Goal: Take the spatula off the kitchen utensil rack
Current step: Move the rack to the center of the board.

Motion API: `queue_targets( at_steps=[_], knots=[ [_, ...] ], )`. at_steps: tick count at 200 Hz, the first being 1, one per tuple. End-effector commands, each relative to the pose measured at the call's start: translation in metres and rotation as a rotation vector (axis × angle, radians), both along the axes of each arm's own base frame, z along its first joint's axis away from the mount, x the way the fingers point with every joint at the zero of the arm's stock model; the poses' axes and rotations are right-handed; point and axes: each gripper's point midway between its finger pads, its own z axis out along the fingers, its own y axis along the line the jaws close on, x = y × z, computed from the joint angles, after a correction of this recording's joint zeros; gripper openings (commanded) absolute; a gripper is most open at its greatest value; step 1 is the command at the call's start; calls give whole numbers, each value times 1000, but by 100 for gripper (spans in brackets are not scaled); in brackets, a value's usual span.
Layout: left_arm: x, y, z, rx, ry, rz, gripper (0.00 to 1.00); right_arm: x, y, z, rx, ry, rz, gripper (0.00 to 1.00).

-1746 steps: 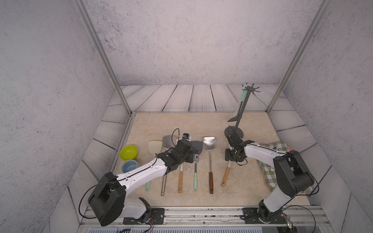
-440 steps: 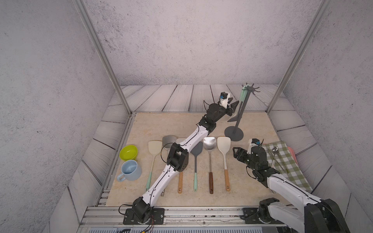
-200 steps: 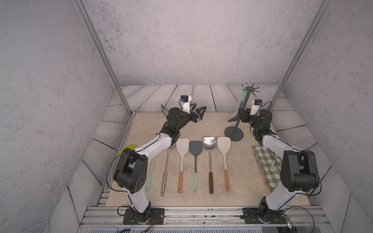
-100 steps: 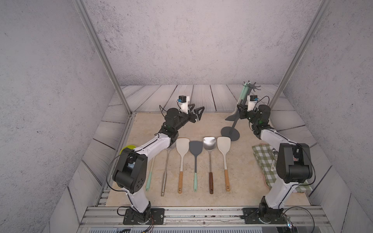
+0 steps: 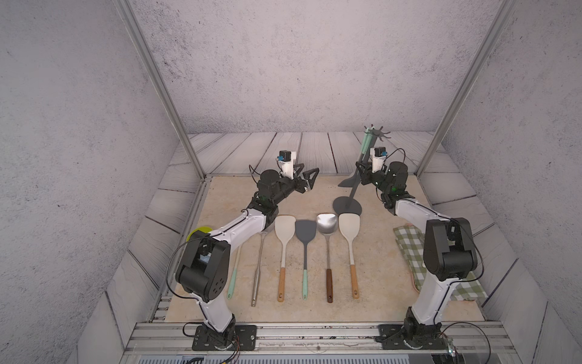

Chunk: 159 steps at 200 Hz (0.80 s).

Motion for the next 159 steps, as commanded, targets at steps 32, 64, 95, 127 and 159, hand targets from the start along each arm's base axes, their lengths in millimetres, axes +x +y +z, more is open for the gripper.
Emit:
queue_targets(
  at_steps=[32,64,95,127,159],
  knots=[
    [0,6,2,2,-26,5,81,-24,65,9,-59,-46,144,10],
    [1,6,-1,7,-21,7,81,-32,83,6,-72,-50,190,10],
    [3,6,-2,7,-22,5,81,-39,96,1,-96,-48,239,16],
    [6,4,-4,-1,-23,-12,82,-45,100,-6,-137,-50,281,27],
    [11,-2,-5,-7,-25,-33,83,-47,96,-9,-188,-34,272,42]
  ],
)
